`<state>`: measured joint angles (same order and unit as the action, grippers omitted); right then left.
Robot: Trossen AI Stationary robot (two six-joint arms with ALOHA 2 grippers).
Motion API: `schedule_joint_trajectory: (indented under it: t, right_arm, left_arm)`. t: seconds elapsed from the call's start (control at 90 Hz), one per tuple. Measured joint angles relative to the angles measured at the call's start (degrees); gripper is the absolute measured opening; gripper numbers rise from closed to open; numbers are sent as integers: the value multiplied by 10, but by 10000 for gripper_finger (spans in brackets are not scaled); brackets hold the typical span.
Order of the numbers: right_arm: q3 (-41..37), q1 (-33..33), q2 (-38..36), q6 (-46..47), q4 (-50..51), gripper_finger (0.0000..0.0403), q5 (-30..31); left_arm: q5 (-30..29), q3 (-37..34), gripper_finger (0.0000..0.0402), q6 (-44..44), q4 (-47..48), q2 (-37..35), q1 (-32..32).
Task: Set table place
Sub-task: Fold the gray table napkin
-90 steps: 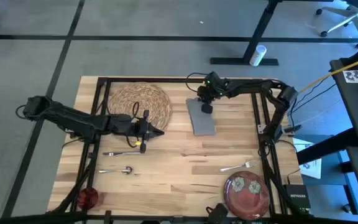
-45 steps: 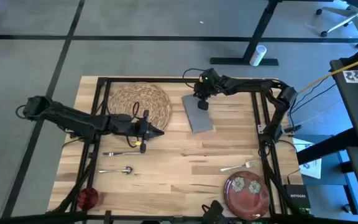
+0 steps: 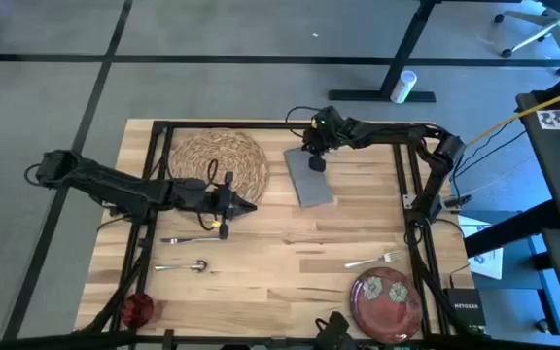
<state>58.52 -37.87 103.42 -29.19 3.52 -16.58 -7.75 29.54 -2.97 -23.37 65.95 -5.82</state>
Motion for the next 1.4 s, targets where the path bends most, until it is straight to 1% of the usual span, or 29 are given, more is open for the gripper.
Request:
schedule_joint_trajectory:
  t: [0.211, 0.544, 0.744, 0.867, 0.978, 1.267, 1.344, 1.4]
  right_arm:
    - [0, 0, 3, -2, -10, 0, 0]
    - [48, 0, 64, 0, -5, 0, -10]
    - [53, 0, 66, 0, -5, 1, -9]
    - [53, 0, 66, 0, -5, 6, 18]
    - [53, 0, 66, -11, -6, 29, 23]
    - [53, 0, 66, -7, -33, 140, 24]
    - [53, 0, 64, 2, -34, 163, 15]
    - [56, 0, 58, 0, -26, 173, 2]
  left_arm:
    - [0, 0, 0, 0, 0, 0, 0]
    - [0, 0, 0, 6, 2, 0, 0]
    - [0, 0, 0, 6, 3, 1, 0]
    - [0, 0, 0, 6, 3, 1, 0]
    - [0, 0, 0, 9, 3, 2, 0]
    - [0, 0, 0, 10, 3, 2, 0]
    - [0, 0, 0, 11, 3, 2, 0]
    - [0, 0, 0, 10, 3, 2, 0]
